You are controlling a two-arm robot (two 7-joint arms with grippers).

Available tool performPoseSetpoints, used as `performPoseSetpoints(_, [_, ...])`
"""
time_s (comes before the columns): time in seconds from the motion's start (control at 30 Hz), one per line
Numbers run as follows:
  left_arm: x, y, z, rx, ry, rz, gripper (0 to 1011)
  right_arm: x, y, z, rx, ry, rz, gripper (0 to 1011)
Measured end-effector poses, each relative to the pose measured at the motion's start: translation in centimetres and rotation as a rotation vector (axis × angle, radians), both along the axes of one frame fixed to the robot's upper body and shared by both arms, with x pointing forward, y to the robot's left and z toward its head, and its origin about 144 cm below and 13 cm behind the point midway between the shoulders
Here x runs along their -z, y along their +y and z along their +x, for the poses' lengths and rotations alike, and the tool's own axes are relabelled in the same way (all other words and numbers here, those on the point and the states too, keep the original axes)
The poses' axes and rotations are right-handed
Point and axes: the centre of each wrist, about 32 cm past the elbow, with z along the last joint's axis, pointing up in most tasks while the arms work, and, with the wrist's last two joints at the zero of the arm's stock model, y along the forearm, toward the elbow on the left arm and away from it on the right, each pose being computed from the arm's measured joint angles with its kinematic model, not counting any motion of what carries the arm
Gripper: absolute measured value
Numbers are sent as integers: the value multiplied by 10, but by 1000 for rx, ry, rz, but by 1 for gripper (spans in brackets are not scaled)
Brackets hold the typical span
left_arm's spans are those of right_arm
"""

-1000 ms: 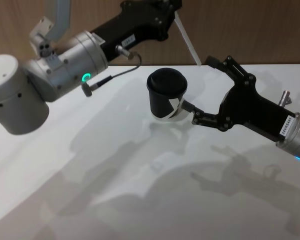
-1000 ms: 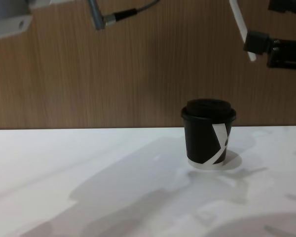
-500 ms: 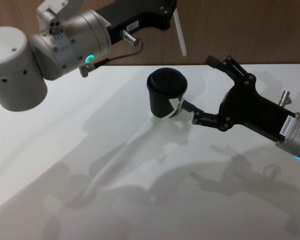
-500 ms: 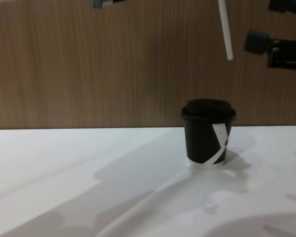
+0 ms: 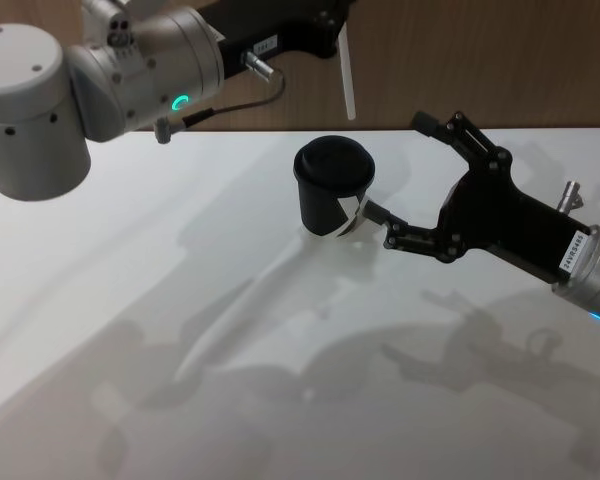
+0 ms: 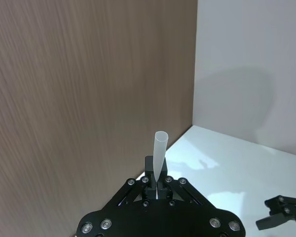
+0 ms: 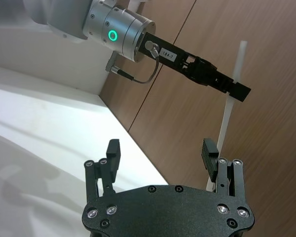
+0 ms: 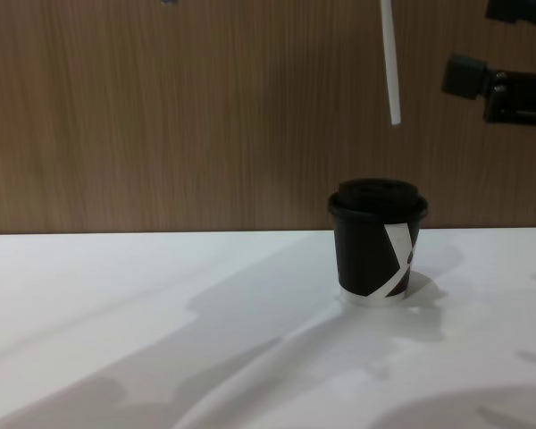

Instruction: Pick up the straw with one hand, pass it to the other hand, and insert it into the cup.

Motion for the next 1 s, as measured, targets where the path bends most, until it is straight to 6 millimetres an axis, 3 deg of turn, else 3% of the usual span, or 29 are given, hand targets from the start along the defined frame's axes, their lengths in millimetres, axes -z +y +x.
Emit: performPoseSetpoints(1.0, [3, -15, 22, -17, 67, 79, 14, 0, 0, 0, 0, 0, 0, 1001])
